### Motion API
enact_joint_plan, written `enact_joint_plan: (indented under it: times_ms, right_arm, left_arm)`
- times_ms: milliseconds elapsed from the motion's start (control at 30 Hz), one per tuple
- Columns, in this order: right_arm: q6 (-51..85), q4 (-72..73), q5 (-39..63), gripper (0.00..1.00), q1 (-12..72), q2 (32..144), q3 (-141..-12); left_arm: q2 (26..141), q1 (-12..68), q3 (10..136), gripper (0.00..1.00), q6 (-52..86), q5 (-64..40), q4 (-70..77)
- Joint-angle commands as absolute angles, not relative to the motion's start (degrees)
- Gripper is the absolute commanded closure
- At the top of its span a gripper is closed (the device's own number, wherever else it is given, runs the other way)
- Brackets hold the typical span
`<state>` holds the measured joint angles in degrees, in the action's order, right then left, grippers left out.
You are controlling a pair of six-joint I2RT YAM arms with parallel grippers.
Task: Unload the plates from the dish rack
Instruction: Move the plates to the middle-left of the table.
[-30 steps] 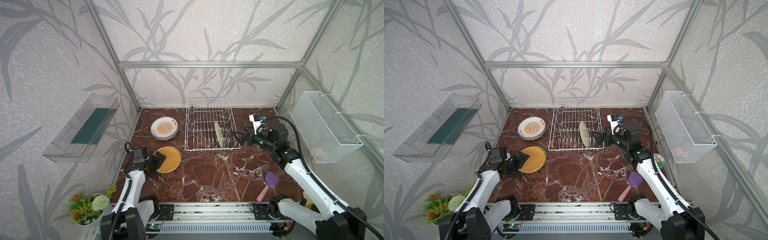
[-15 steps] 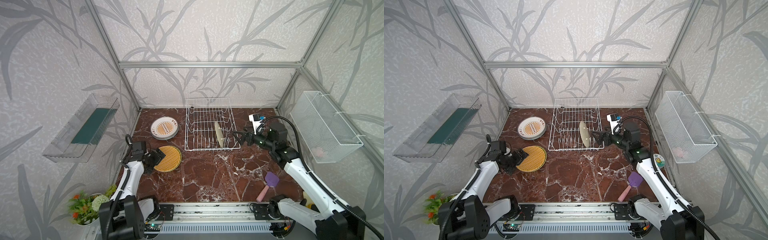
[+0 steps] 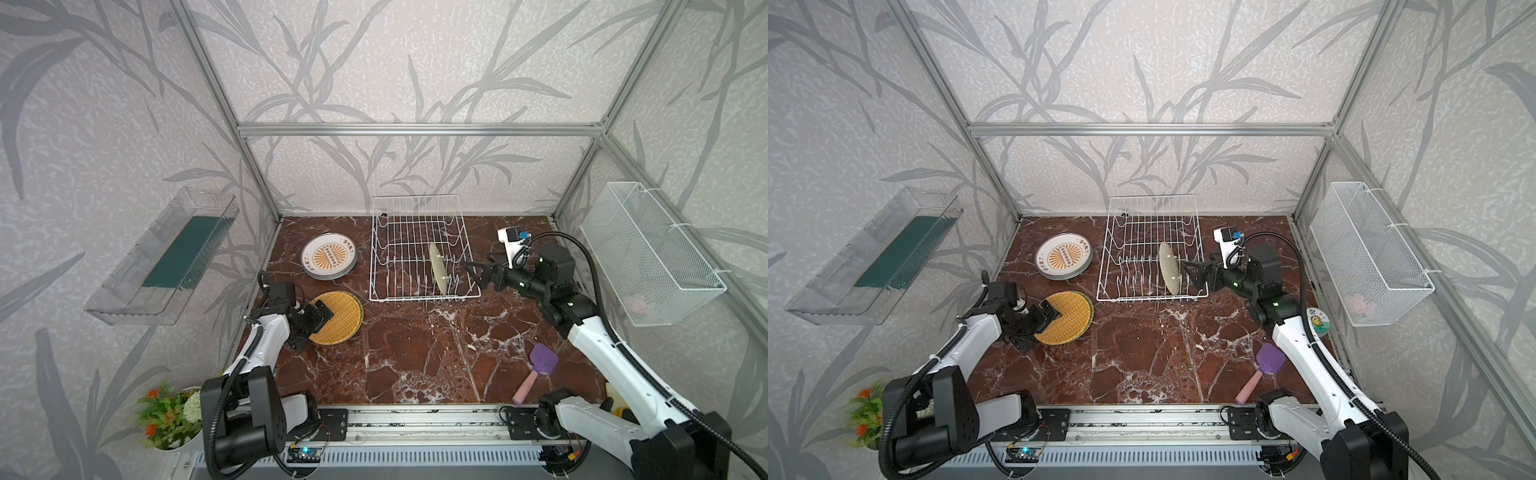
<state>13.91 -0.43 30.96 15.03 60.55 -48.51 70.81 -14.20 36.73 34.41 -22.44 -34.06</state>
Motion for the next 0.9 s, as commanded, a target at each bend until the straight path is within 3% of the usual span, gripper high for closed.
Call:
enact_joint_plan:
  times_ms: [0,400,633,667,700,800,867]
  right_arm:
    - [14.45,1.01,31.43,0.01,15.29,60.73,-49.13]
    - [14.35,1.46,31.78,0.01,15.29,61.44,-48.86]
    - [14.41,1.58,31.64,0.01,15.29,61.35,-48.43]
    - [14.43,1.58,31.56,0.01,15.29,61.35,-48.49]
    - [14.49,1.49,31.55,0.01,15.29,61.35,-48.58]
    - [14.65,1.4,31.64,0.01,15.29,61.35,-48.82]
    - [14.52,1.16,31.56,0.01,15.29,61.18,-48.87]
  left_arm:
    - [71.87,-14.28,38.94,0.01,32.09,-22.0,-36.35]
    - [65.16,-14.33,44.43,0.01,30.48,-11.3,-44.84]
    - [62.51,-14.34,44.78,0.04,28.32,-10.45,-45.32]
    - [62.73,-14.39,44.5,0.09,28.15,-10.2,-45.26]
    - [62.96,-14.36,44.21,0.21,27.96,-10.12,-45.12]
    - [63.33,-14.33,43.53,0.65,28.36,-8.74,-44.91]
    - [63.09,-14.34,43.45,0.8,29.7,-6.01,-45.28]
